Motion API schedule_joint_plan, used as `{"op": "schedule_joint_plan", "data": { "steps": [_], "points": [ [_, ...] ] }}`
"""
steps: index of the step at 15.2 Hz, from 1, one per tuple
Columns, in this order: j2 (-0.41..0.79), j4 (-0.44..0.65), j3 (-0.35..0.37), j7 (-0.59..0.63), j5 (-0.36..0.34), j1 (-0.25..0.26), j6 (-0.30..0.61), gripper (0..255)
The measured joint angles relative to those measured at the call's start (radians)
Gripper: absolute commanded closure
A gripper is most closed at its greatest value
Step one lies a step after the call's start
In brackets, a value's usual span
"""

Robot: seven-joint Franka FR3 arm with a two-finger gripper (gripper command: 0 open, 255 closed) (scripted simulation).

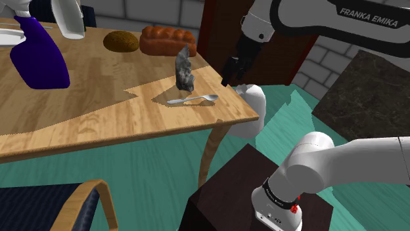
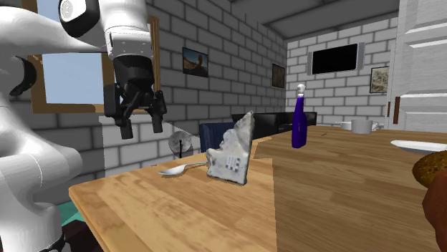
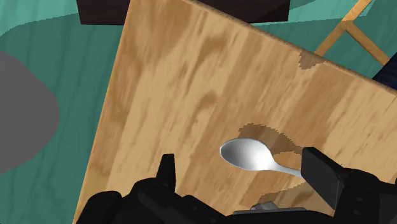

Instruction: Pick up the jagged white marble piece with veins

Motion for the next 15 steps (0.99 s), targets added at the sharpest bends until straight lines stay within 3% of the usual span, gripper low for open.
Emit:
{"op": "schedule_joint_plan", "data": {
  "steps": [3,7,15],
  "points": [
    [0.051,0.039,0.02,0.019,-0.009,-0.004,0.003,0],
    [0.222,0.191,0.091,0.094,-0.041,-0.018,-0.009,0],
    [0.603,0.556,0.218,0.254,-0.177,-0.038,-0.085,0]
  ]
}}
